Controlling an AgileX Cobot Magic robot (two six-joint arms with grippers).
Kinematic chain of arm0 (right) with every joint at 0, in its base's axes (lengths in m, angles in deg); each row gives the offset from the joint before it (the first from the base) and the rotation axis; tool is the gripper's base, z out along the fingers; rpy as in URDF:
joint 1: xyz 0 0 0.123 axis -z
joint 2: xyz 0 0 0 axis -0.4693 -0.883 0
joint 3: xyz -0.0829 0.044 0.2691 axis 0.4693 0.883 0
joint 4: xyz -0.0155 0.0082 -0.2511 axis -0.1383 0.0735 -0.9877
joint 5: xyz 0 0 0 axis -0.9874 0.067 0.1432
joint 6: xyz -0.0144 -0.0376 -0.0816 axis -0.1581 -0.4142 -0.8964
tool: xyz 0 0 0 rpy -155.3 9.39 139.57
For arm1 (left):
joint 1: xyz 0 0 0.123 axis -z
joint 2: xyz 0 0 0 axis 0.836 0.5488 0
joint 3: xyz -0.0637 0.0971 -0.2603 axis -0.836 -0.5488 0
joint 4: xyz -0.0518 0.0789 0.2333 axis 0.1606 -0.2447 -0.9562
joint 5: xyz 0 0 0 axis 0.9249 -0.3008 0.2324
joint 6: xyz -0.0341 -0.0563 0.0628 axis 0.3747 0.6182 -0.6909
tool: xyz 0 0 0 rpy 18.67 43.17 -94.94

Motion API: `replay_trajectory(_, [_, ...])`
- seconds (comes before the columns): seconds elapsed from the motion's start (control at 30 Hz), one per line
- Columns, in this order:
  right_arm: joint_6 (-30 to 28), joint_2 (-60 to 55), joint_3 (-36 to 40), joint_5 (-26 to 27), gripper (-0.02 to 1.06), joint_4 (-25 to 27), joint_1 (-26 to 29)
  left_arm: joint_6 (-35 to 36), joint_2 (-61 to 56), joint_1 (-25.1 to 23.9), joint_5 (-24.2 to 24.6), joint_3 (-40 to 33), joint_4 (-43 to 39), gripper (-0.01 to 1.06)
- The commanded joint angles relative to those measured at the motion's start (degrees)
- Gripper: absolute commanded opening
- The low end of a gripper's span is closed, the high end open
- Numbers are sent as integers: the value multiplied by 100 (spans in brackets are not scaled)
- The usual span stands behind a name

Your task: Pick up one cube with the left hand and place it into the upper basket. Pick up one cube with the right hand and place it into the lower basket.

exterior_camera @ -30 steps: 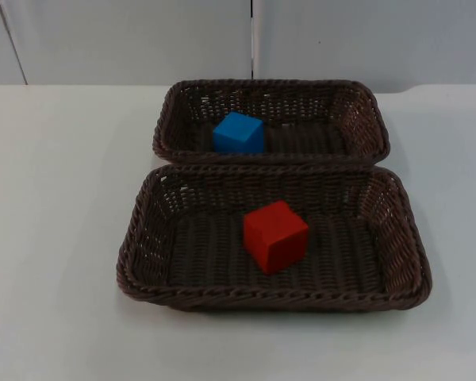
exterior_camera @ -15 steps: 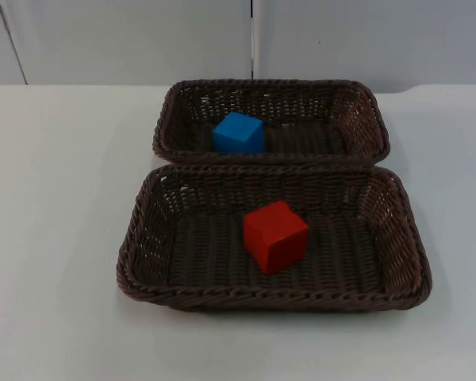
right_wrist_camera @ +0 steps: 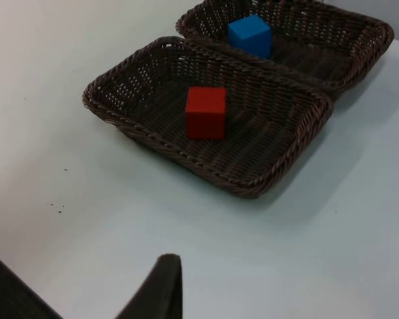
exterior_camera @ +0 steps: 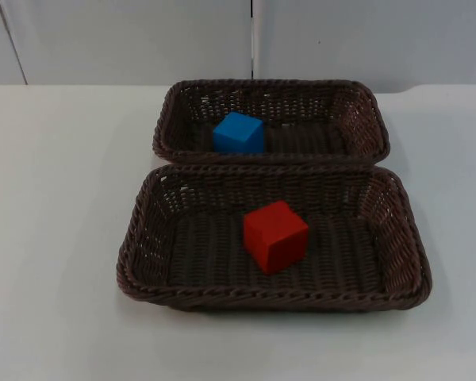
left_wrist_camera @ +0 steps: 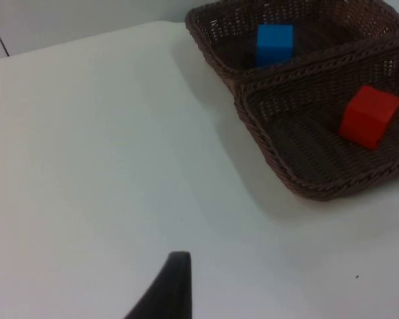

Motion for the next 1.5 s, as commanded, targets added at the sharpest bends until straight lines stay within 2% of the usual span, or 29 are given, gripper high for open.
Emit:
replay_trajectory(0.0, [2, 23, 49, -6, 105, -10, 8, -2, -25, 12, 18, -28, 56, 105])
replay_trajectory(0.43, [2, 23, 49, -6, 105, 4, 8, -2, -25, 12, 18, -28, 56, 105])
replay_trajectory(0.57, [2, 23, 49, -6, 105, 4, 8, -2, -25, -123, 18, -28, 56, 105])
replay_trajectory(1.37, [2, 23, 49, -6, 105, 4, 8, -2, -25, -1995, 18, -28, 56, 105])
replay_trajectory(1.47, [2, 23, 49, -6, 105, 4, 8, -2, -25, -2107, 18, -28, 56, 105])
